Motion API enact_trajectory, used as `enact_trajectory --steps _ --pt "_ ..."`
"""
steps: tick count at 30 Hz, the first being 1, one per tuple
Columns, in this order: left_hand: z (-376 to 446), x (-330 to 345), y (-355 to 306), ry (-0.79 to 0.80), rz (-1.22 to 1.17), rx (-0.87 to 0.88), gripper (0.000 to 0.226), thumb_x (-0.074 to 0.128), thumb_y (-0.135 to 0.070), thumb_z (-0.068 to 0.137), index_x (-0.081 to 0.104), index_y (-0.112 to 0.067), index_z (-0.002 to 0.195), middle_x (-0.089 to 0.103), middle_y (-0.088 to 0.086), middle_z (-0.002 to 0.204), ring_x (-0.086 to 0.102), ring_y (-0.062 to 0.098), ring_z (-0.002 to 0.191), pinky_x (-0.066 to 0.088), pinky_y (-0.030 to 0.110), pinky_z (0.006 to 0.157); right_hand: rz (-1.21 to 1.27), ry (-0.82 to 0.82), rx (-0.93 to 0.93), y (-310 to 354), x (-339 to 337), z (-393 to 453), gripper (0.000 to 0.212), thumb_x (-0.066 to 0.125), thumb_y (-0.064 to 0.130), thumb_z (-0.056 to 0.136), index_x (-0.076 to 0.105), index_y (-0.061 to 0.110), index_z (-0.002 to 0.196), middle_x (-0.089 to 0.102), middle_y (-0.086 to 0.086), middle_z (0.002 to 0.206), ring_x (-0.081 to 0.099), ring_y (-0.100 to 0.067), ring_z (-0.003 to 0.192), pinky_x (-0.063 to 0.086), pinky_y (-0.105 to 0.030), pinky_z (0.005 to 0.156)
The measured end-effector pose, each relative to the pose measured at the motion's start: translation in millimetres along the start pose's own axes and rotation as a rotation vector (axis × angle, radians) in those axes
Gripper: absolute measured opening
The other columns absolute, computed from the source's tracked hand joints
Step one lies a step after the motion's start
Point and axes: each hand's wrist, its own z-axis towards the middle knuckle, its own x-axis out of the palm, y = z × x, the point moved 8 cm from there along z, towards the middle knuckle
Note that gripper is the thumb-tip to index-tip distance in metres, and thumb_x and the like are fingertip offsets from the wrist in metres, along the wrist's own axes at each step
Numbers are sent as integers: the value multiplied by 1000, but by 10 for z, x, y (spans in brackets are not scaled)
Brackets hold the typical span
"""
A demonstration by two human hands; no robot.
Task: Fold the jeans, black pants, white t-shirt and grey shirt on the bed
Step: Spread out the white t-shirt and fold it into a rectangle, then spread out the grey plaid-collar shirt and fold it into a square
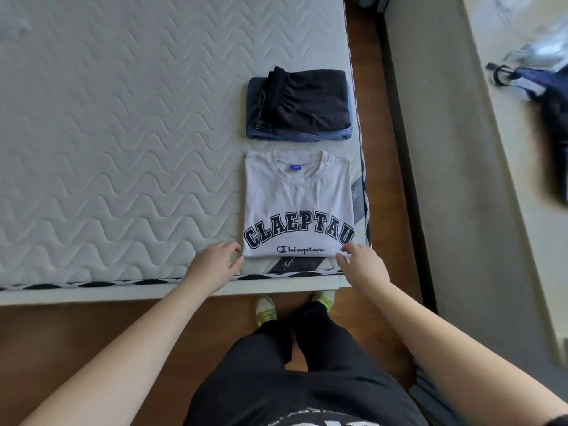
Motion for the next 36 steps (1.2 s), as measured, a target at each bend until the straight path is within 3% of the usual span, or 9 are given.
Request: enact_trajectory --steps 6,12,17,20,23,26,29,33,36 --pt "-560 -661 -468 -148 221 169 54 44 -51 95 43 -26 144 41 -2 150 32 17 140 20 40 114 -211 -273 -253 341 -571 -888 41 49 40 97 57 19 131 57 -1 133 51 -25 121 39 -37 99" --pt "-928 -978 -1034 -176 264 268 68 26 -63 95 14 -33 155 6 -7 163 -2 14 150 -10 41 119 -276 -404 -310 300 -649 -1506 51 68 42 86 62 14 128 56 -12 139 54 -30 126 41 -44 106" --pt "-1216 -1285 -1294 -277 385 298 74 11 -67 90 14 -32 155 10 -3 163 2 18 151 -7 44 120 -301 -437 -371 376 -898 -1650 60 63 49 88 53 18 139 49 -10 146 46 -29 134 33 -45 113" --pt "-1390 -1472 -1376 -338 429 288 70 18 -65 92 27 -31 152 26 0 159 19 21 148 6 47 118 -294 -451 -446 490 -1114 -1689 62 61 51 88 52 18 140 48 -9 147 45 -29 135 32 -44 113" --pt "-1570 -1579 -1508 -384 497 295 65 30 -60 93 39 -27 148 37 4 154 29 22 145 19 50 115 -319 -425 -504 496 -1304 -1659 66 43 59 95 37 24 150 33 -5 157 29 -26 145 15 -41 120" --pt "-1767 -1658 -1597 -440 474 227 66 35 -59 92 38 -25 149 35 3 155 26 20 146 19 51 115 -359 -448 -552 477 -1600 -1659 68 24 63 95 37 25 150 34 -5 156 29 -28 145 15 -42 120" --pt "-1893 -1713 -1647 -448 483 105 68 33 -61 91 35 -26 150 33 3 156 24 20 146 15 50 116 -378 -435 -615 478 -1721 -1691 67 23 58 95 48 21 144 44 -9 150 39 -32 139 28 -48 117" --pt "-2120 -1708 -1614 -442 441 -81 70 26 -63 94 32 -24 152 29 2 158 23 22 147 13 50 116 -388 -414 -685 557 -1709 -1801 66 22 58 95 49 22 143 44 -7 150 39 -31 140 30 -48 116" --pt "-2363 -1621 -1461 -428 391 -235 73 17 -68 93 21 -28 154 20 -1 161 13 19 149 0 45 119 -357 -409 -764 761 -1692 -1886 64 24 55 95 53 20 140 48 -8 147 43 -33 137 33 -49 113"
